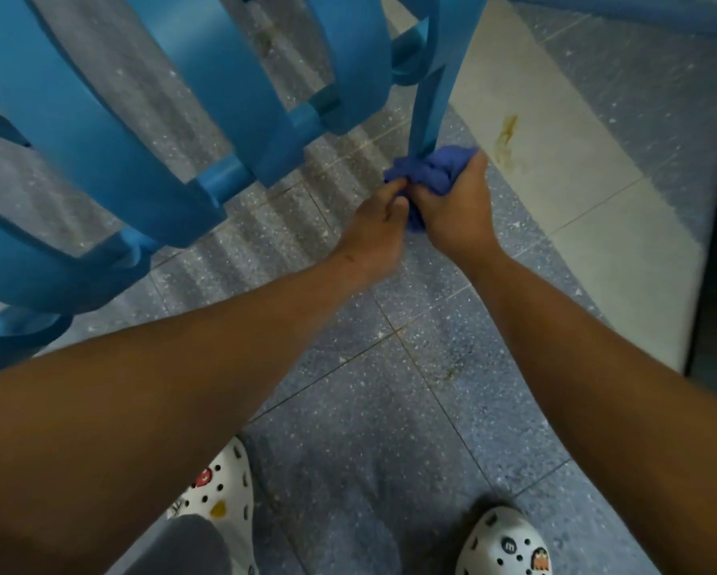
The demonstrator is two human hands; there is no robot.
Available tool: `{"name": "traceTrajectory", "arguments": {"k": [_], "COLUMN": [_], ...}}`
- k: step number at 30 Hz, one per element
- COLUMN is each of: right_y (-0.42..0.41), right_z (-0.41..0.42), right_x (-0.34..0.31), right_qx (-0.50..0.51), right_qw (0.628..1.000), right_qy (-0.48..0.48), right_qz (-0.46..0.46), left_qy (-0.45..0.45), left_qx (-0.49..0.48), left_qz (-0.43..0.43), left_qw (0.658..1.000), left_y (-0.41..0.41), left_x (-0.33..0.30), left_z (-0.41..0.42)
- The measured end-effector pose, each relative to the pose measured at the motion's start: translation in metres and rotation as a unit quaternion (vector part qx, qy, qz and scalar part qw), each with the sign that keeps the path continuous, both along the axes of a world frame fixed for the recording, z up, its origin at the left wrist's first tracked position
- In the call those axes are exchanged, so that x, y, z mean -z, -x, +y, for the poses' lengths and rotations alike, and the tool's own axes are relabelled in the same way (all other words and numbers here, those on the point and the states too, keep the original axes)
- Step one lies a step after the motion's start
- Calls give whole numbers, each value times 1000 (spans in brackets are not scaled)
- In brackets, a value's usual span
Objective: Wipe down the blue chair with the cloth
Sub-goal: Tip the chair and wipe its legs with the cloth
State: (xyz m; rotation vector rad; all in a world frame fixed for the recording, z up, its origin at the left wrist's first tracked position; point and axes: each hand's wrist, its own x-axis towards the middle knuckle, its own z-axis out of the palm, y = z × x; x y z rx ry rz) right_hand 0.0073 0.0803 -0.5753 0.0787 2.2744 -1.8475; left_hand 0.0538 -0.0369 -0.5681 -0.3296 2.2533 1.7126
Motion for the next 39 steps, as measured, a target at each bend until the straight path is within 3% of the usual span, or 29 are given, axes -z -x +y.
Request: {"name": "traceTrajectory", "arguments": {"k": [4,8,10,12,14,17,21,27,33,39], "right_y": [-22,-27,-16,4,28,56,59,47,56,55], "right_z": [16,26,39,57,69,62,39,15,16,14], "right_x": [2,-12,-25,-42,-62,-86,-80,-51,-50,-47], "right_qx": [-13,-79,-159,-226,-184,-154,-163,-38,-48,-37], "right_qw": [997,979,963,928,925,958,955,976,969,972], "right_qy": [-40,27,-80,-258,-330,-222,-165,-123,-165,-148], "right_qz": [-68,-184,-203,-146,-49,95,182,178,179,177], "left_qy": [-108,-121,-135,-111,-57,-14,18,37,24,19], "left_qx": [-54,-128,-177,-191,-184,-190,-200,-193,-237,-293], "left_qz": [-58,-48,-37,-31,-22,-6,27,42,46,146], "left_qw": [991,983,974,975,981,982,979,980,970,945], "left_y": [-7,-5,-4,-2,0,8,30,45,59,66], "left_x": [5,8,11,15,21,26,30,51,46,19], "left_z": [8,6,5,4,5,10,17,18,20,21]}}
